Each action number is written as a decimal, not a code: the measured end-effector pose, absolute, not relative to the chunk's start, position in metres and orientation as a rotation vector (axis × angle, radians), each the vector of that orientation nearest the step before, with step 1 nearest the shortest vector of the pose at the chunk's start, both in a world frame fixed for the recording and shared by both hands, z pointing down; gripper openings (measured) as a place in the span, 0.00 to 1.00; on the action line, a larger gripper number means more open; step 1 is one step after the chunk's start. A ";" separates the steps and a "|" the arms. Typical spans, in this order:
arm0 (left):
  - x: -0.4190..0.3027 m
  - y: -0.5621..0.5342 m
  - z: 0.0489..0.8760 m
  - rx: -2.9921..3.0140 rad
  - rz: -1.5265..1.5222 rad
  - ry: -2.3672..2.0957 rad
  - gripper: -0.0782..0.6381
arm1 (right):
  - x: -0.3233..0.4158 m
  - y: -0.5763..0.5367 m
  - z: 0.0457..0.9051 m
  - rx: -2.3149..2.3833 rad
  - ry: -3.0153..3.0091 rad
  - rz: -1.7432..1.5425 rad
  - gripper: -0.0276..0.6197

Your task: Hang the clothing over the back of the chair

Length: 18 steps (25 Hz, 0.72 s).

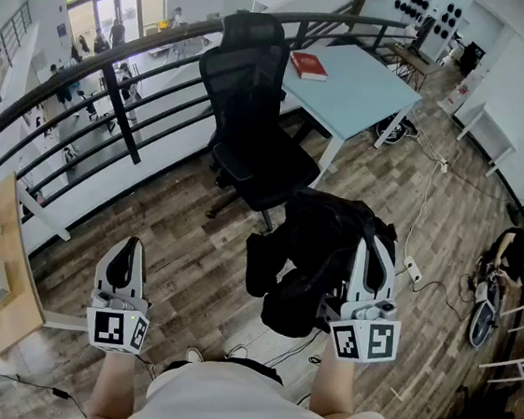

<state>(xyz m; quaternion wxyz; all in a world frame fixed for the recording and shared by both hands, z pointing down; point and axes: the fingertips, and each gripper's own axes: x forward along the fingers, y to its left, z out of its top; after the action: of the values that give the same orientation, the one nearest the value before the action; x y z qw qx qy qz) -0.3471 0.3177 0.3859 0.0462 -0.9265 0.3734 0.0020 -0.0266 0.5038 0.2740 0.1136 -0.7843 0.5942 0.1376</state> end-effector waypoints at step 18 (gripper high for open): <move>-0.326 0.327 0.379 -2.843 0.017 1.081 0.16 | -0.054 0.471 0.287 -2.256 1.922 0.398 0.09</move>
<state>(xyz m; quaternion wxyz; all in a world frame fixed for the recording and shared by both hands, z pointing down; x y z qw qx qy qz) -0.3257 0.3275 0.3791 0.0498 -0.9336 0.3548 0.0054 -0.0544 0.4706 0.2868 0.0758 -0.7522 0.6409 0.1328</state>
